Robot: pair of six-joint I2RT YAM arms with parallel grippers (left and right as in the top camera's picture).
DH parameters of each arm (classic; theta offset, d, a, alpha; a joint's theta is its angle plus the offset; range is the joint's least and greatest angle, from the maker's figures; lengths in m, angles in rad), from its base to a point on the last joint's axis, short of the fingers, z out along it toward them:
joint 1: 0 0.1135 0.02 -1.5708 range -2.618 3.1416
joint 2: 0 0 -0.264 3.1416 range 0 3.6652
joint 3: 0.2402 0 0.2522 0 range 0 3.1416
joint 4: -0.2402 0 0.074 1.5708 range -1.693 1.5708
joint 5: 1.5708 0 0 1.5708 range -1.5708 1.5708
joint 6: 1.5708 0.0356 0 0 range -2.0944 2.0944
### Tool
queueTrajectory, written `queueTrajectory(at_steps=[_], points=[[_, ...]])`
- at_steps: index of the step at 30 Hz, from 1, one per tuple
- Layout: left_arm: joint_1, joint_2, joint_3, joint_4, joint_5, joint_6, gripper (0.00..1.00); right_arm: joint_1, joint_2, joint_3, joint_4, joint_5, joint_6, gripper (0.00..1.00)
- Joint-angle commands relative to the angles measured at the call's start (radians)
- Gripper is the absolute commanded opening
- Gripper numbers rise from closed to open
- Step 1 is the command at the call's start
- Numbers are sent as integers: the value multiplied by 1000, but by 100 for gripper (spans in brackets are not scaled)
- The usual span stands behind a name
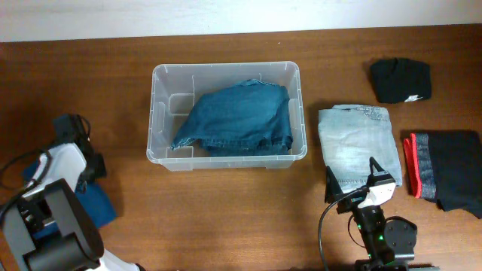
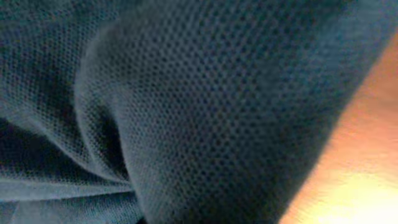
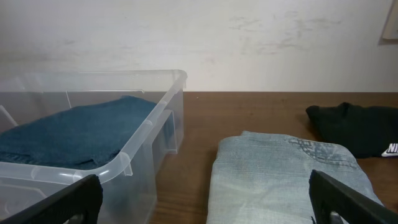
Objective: Pack container
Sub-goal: 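Lift the teal cloth and carry it over the container's left half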
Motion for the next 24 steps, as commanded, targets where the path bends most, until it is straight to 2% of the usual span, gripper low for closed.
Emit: queueTrajectory(at_steps=[1,8,17,24], points=[[-10,6,119,-31,280,-118,1,-8,-8,-5,-7,9,1,98],[-10,-76,366,-85,505,-182,1,-8,-8,-5,-7,9,1,98],[-28,-215,655,-137,507,-206,1,-8,-8,-5,-7,9,1,99],[-172,-264,751,-210,501,-206,1,-8,-8,-5,-7,9,1,99]])
